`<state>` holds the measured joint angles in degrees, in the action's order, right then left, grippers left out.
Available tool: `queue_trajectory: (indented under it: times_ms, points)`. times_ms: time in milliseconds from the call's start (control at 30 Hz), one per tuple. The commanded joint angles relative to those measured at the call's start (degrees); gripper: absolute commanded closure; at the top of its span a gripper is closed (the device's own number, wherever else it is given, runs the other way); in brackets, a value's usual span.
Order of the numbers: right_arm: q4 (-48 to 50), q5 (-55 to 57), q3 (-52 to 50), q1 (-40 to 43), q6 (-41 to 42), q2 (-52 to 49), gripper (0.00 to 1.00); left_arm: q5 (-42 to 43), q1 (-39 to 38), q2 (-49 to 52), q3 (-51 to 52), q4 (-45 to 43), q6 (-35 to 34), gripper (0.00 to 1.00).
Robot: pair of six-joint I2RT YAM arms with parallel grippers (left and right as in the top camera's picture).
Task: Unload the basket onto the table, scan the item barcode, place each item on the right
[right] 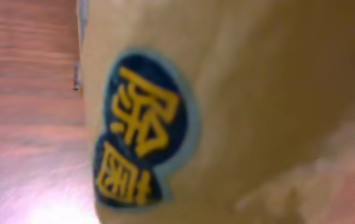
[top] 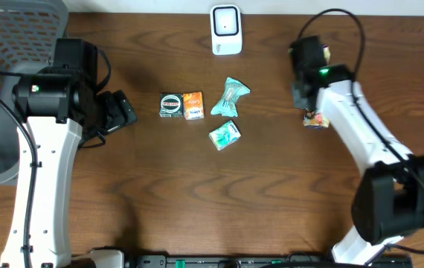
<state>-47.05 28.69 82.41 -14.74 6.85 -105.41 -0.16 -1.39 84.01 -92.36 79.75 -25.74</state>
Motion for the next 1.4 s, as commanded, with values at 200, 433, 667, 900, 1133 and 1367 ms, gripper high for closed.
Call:
queue_trajectory:
  times_ms: [200,433,667,900,1133,1367]
  points:
    - [0.87,6.73,-3.1,-7.41,5.53,-6.19,0.87,-0.35,0.04,0.33,-0.04,0.35,-0.52,0.03]
    - [1.29,-13.14,-2.75,-11.52,5.27,-6.03,0.27,-0.35,0.04,0.33,-0.04,0.35,-0.52,0.02]
    - [-3.98,-18.99,6.12,-9.64,3.98,-3.82,0.21,-0.35,0.04,0.33,-0.04,0.35,-0.52,0.03]
    - [-9.99,-22.4,16.59,-0.22,-3.04,-3.23,0.04,-0.35,0.02,0.33,-0.04,0.35,-0.52,0.02]
    - [-10.82,-44.22,11.96,12.72,-13.77,-3.63,0.03,-0.35,0.04,0.33,-0.04,0.35,-0.52,0.02]
    - [-2.47,-63.41,-1.09,20.81,-16.72,-3.63,0.16,-0.35,0.02,0.33,-0.04,0.35,-0.52,0.02]
